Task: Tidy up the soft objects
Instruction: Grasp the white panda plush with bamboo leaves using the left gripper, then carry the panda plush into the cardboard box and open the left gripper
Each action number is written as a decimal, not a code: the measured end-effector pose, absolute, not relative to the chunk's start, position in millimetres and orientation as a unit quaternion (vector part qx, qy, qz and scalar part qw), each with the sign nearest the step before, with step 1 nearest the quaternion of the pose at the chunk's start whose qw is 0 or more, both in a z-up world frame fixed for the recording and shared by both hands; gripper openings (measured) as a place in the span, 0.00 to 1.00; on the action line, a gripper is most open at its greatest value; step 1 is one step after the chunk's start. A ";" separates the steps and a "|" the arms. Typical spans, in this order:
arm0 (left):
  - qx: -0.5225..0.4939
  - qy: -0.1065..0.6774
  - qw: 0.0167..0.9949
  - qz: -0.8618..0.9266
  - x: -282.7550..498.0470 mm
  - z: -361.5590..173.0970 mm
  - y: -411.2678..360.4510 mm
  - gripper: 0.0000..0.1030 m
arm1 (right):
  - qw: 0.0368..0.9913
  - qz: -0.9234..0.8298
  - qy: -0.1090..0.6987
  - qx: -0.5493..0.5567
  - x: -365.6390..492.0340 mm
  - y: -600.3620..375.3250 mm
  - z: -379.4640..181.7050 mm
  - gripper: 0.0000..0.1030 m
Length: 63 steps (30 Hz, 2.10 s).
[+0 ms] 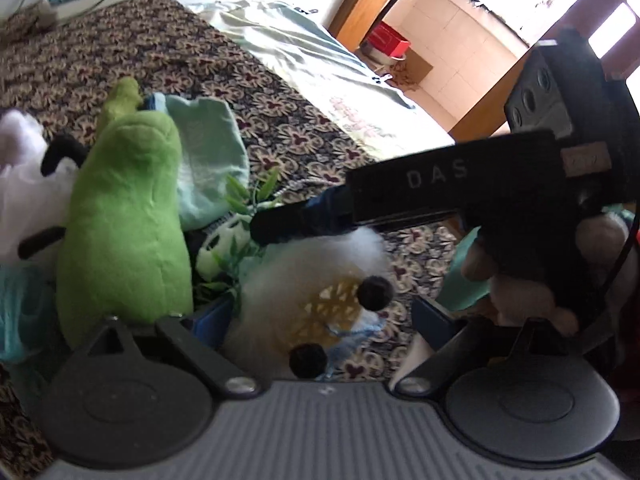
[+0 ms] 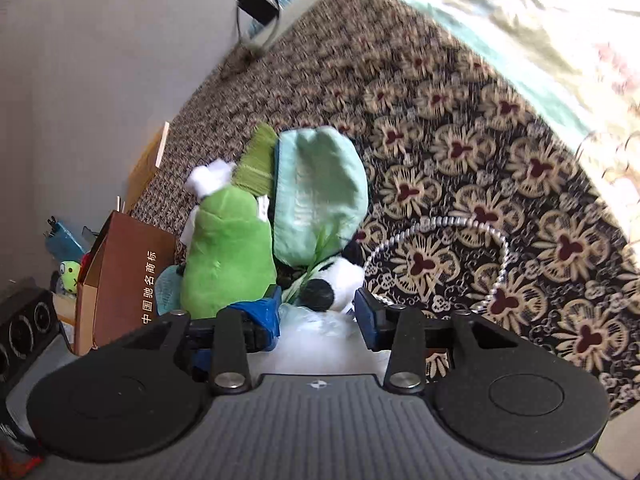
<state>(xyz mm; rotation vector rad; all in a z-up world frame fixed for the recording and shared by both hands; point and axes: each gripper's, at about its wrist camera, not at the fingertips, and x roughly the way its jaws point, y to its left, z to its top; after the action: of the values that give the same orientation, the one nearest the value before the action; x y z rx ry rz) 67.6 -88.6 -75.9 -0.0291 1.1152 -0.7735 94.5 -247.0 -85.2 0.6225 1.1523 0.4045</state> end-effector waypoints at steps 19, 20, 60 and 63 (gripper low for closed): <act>-0.009 0.439 0.811 -0.387 37.7 -15.9 -88.9 0.81 | 0.835 0.230 0.427 0.260 40.6 -254.1 -17.2 0.22; -0.011 0.425 0.818 -0.387 35.7 -5.3 -85.9 0.81 | 0.843 0.234 0.413 0.253 39.4 -251.6 -6.6 0.22; -0.044 0.393 0.917 -0.048 -4.8 3.3 349.2 0.81 | 0.771 0.506 0.366 0.123 91.4 210.1 -12.9 0.22; -0.040 0.407 0.912 -0.039 -4.1 -5.5 357.6 0.81 | 0.768 0.495 0.387 0.127 84.8 222.7 -22.0 0.23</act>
<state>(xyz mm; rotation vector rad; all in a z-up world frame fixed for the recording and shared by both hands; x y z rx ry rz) -4.1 357.6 -5.5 -0.0817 0.8384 -0.0801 84.8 222.7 -22.0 0.2768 0.8407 1.0737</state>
